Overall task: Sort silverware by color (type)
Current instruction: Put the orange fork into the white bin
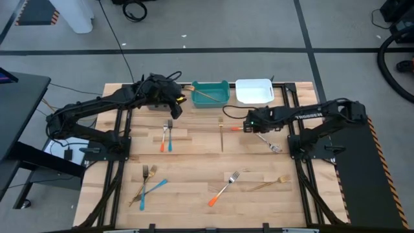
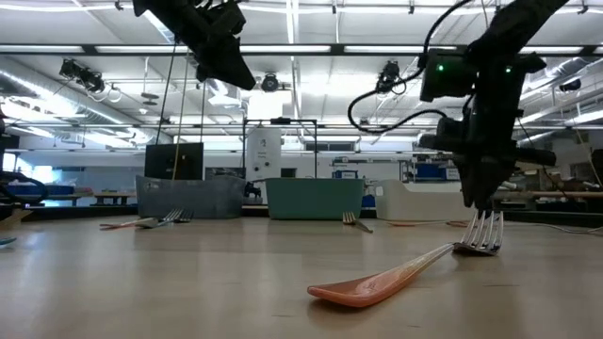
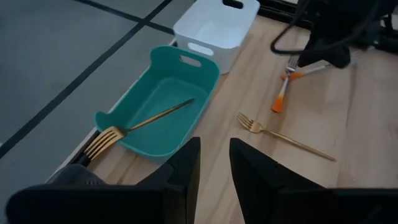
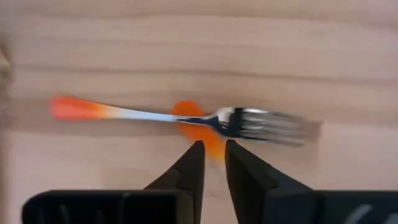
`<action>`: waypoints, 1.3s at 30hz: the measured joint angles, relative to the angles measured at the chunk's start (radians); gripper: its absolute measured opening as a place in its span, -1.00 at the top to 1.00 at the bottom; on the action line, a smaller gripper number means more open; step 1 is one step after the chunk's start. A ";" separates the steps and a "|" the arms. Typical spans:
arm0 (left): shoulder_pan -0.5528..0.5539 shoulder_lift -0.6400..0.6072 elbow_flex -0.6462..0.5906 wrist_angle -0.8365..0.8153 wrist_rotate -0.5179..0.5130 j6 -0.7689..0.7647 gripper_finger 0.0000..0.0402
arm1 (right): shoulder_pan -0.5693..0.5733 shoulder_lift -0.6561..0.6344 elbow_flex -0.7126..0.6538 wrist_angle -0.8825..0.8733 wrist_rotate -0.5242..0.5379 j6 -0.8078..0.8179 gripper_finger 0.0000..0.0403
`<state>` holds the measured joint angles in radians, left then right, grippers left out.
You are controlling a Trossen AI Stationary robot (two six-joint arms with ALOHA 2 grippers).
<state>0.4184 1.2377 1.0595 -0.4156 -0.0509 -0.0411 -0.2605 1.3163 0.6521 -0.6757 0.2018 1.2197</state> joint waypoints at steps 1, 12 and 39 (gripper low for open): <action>0.004 0.000 0.000 0.000 0.000 -0.005 0.52 | -0.021 0.000 0.000 -0.016 -0.013 -0.050 0.61; 0.024 0.000 0.000 0.000 0.000 -0.074 0.52 | -0.175 -0.011 0.000 -0.062 -0.149 -0.128 0.47; 0.024 0.000 0.000 0.000 0.000 -0.087 0.52 | -0.274 0.054 0.000 -0.101 -0.165 -0.263 0.47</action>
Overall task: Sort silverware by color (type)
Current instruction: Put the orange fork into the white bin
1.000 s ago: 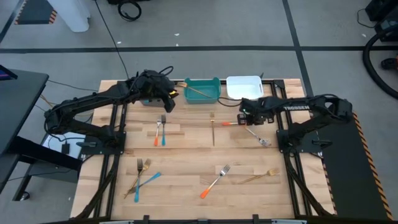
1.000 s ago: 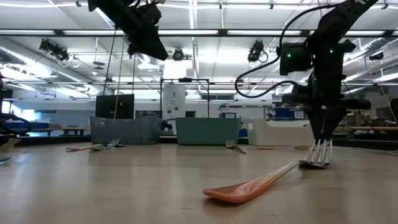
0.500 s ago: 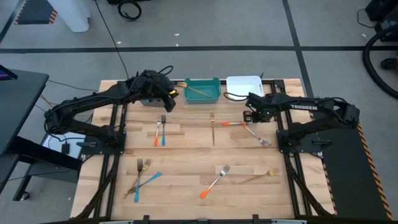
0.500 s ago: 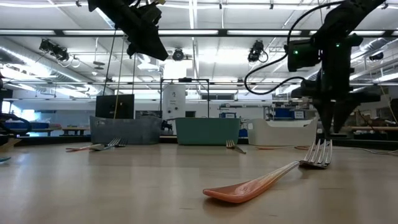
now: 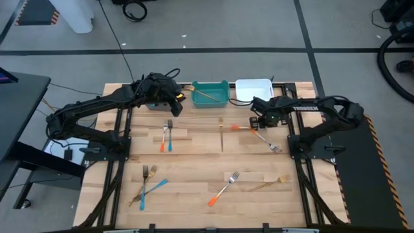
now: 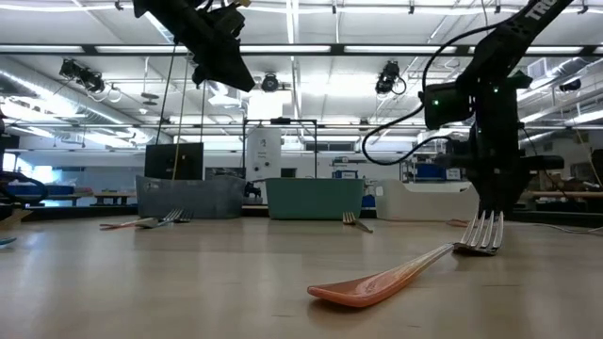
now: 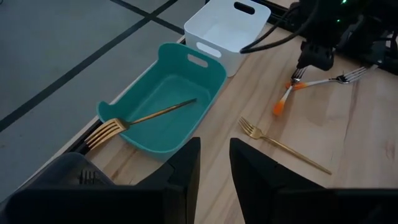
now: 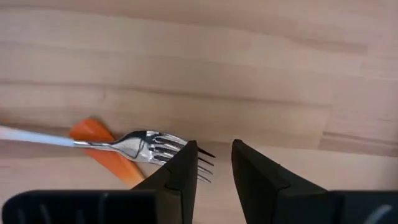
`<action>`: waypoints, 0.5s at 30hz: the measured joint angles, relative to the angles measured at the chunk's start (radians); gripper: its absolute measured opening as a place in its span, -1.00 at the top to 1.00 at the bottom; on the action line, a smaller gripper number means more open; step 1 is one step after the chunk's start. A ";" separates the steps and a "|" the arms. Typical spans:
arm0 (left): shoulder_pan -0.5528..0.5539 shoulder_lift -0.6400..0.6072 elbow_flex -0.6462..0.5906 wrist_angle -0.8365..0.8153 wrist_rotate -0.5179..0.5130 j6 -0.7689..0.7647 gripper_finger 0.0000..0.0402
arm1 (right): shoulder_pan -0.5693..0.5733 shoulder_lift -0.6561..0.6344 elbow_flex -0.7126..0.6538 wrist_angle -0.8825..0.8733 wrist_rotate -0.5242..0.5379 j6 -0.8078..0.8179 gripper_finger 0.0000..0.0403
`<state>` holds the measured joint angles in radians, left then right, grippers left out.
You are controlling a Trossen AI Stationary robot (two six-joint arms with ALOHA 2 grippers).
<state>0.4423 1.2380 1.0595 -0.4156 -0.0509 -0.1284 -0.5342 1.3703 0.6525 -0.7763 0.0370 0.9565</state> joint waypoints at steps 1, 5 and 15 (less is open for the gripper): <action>0.000 0.000 0.000 0.000 0.000 0.000 0.52 | 0.000 0.005 -0.001 0.004 -0.008 -0.002 0.47; 0.000 0.000 0.000 0.000 0.000 0.000 0.52 | 0.000 0.013 -0.001 0.041 -0.047 -0.010 0.47; 0.000 0.000 0.000 0.000 0.000 0.000 0.52 | 0.001 -0.010 -0.001 0.040 -0.135 -0.017 0.47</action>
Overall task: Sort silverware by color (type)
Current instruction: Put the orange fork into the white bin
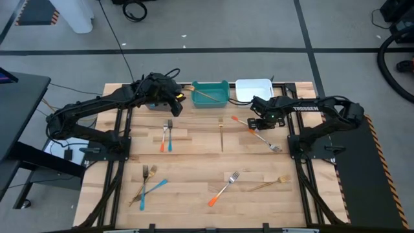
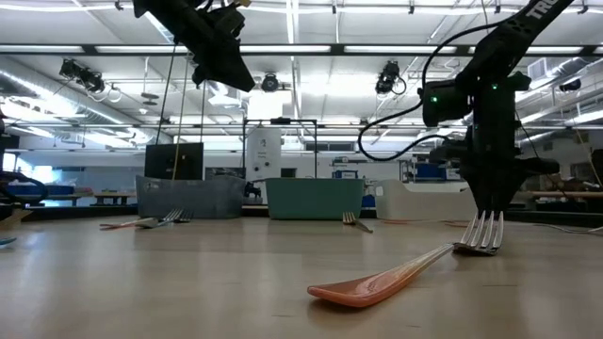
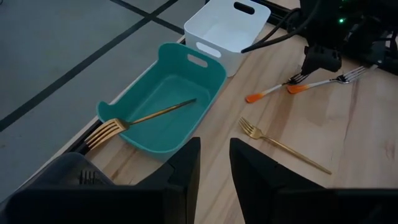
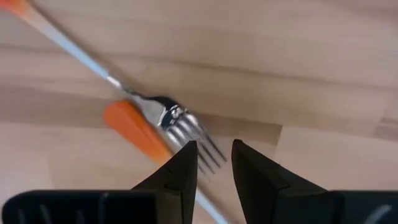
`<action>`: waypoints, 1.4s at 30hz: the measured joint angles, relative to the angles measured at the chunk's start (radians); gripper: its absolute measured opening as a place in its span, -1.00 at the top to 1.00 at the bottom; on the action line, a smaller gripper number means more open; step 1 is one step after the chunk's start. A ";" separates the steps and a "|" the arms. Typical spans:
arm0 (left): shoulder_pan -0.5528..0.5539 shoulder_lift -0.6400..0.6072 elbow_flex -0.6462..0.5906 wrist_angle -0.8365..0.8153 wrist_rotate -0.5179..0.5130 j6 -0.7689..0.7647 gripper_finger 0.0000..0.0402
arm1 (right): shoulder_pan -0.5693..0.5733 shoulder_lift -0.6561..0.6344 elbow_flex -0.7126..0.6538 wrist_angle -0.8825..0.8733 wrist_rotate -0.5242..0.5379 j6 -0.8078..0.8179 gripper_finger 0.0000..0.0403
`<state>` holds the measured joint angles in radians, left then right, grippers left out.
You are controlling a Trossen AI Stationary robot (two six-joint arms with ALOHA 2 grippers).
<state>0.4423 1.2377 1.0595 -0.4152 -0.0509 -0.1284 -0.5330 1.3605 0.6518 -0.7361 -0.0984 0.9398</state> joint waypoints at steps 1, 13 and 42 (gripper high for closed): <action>0.000 0.000 0.000 0.000 0.000 0.000 0.52 | 0.003 0.000 0.000 0.000 -0.005 0.000 0.47; 0.000 0.000 0.000 0.000 0.000 0.000 0.52 | 0.030 0.003 0.000 0.010 -0.031 0.031 0.47; 0.000 0.000 0.000 0.000 0.000 -0.018 0.52 | 0.037 -0.008 0.000 0.010 -0.037 -0.005 0.98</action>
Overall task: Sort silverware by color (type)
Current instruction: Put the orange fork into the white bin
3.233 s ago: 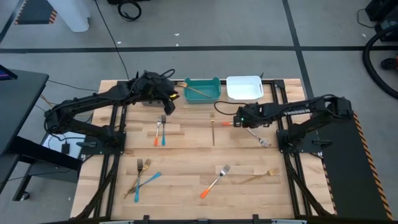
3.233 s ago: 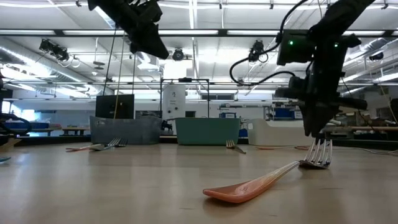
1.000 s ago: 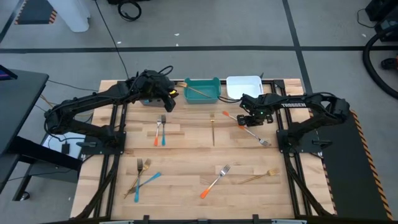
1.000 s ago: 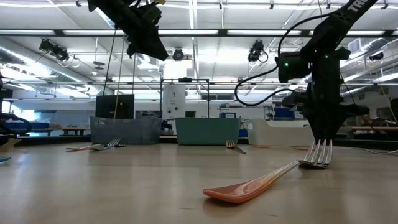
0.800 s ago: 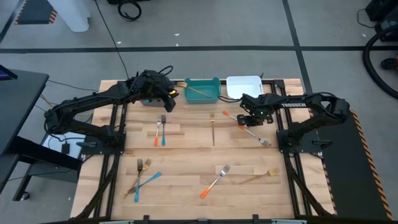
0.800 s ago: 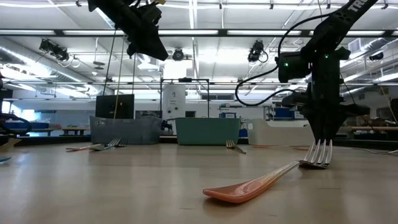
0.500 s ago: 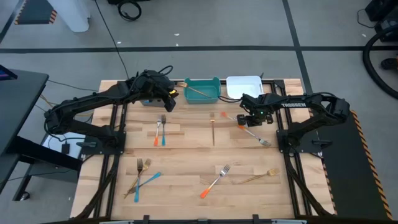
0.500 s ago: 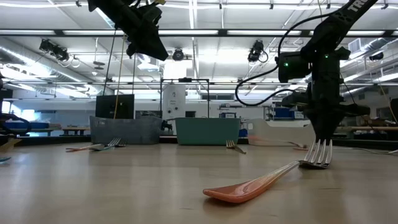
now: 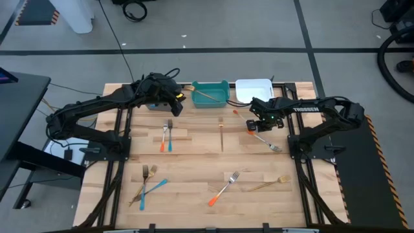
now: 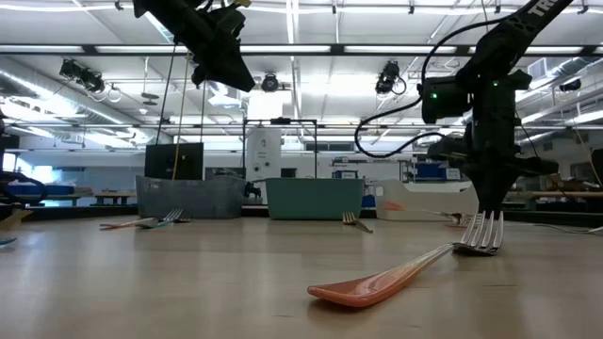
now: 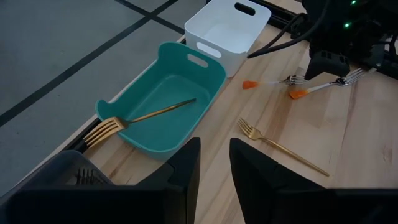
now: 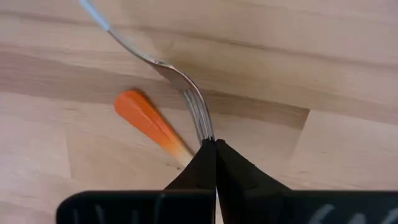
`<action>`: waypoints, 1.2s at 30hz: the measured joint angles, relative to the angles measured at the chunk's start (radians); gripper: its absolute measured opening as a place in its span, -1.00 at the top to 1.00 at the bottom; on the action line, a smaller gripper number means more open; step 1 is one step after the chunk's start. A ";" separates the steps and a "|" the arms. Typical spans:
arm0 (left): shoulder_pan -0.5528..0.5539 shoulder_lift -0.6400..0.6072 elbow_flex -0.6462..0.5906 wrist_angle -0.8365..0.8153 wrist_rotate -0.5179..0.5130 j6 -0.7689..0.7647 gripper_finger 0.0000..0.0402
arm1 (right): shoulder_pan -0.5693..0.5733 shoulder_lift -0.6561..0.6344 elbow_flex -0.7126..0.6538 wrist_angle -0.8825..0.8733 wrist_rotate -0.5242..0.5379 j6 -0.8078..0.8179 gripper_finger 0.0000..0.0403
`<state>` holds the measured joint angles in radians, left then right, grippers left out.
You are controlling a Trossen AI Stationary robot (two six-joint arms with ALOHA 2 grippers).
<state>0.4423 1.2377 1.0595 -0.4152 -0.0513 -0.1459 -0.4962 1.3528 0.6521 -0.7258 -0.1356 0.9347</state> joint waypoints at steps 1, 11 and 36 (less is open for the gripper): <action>0.000 0.000 0.000 0.000 0.000 0.000 0.52 | 0.004 -0.006 0.000 0.000 -0.002 -0.009 0.99; 0.000 0.000 0.000 0.002 0.000 0.000 0.52 | 0.039 -0.162 0.000 -0.003 0.002 -0.004 0.99; 0.000 0.000 0.000 0.076 0.000 -0.001 0.52 | -0.008 -0.410 0.076 0.044 0.159 -0.063 1.00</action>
<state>0.4423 1.2377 1.0595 -0.3393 -0.0515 -0.1467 -0.5046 0.9427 0.7285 -0.6814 0.0235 0.8714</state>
